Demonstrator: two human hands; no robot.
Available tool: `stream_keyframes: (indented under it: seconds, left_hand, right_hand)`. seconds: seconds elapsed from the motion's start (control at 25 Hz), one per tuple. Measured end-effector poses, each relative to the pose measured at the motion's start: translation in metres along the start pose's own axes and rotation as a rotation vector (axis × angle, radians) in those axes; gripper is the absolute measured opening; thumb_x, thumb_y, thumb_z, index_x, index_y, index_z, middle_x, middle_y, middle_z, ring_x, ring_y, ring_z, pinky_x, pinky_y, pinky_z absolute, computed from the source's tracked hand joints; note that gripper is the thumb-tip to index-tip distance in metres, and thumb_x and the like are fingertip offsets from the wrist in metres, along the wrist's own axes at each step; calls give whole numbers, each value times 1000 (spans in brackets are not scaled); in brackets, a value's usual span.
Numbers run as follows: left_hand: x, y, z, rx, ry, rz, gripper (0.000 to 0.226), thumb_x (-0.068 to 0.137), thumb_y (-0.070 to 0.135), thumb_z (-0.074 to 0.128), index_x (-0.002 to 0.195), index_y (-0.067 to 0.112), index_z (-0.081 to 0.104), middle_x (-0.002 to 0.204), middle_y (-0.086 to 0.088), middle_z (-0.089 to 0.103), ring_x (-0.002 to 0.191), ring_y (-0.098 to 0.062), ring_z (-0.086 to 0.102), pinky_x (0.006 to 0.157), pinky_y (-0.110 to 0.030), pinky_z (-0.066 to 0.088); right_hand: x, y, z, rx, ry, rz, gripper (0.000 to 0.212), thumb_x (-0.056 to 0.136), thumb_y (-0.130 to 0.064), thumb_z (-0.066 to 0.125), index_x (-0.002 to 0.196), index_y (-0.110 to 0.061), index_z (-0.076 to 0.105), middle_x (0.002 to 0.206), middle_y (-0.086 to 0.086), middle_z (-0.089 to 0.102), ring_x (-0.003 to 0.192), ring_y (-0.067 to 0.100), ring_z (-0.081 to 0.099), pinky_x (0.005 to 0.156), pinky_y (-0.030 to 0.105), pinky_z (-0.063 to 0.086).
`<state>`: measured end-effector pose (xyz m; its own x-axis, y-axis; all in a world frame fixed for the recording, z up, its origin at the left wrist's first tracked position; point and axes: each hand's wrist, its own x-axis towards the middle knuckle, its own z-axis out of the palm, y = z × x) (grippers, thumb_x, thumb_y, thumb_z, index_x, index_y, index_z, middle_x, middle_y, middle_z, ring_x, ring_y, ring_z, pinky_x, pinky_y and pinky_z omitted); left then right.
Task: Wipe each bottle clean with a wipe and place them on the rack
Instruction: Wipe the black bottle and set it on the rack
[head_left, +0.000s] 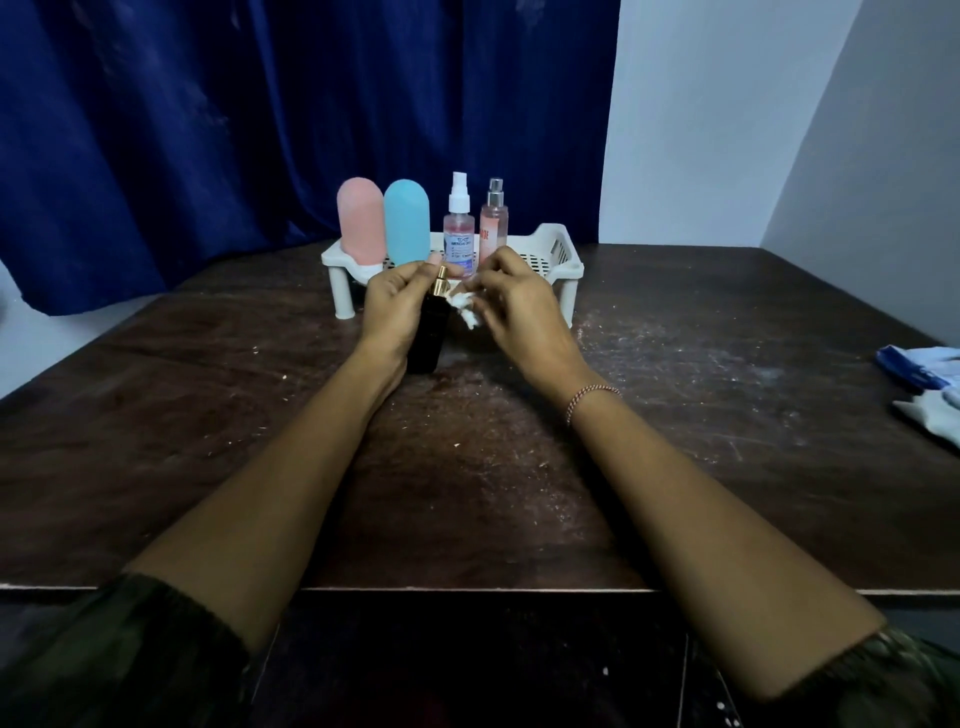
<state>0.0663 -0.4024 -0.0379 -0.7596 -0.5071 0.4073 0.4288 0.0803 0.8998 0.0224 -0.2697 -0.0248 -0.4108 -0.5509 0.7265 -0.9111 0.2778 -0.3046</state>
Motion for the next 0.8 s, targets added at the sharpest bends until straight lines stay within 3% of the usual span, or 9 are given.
stream_keyframes:
  seconds: [0.2,0.44,0.56,0.8]
  left_hand:
    - [-2,0,2,43,0,25,24,96,16,50,81,13,69,68,10,70,72,-6,63,74,-20,50]
    - [-1,-2,3,39,8,22,32,98,19,45,73,10,64,60,8,66,64,-7,59,69,-21,48]
    - [-3,-3,4,29,-44,25,35,98,24,44,69,11,58,55,9,60,59,-7,56,63,-22,46]
    - [-1,-4,5,25,-25,-22,35,100,28,39,73,13,56,70,-2,58,66,-9,56,67,-22,46]
  right_hand:
    - [-4,-1,2,71,20,5,13,83,-2,62,95,-1,67,94,11,57,82,10,50,76,13,37]
    - [-4,-2,7,128,19,75,14,81,-7,67,95,-3,67,94,9,62,83,16,58,81,27,48]
    - [-7,-5,8,194,-29,133,14,79,-7,69,93,-5,67,95,8,65,79,14,59,78,24,48]
    - [-4,-5,13,294,111,200,15,77,-12,73,89,-6,67,89,6,67,76,15,61,73,24,50]
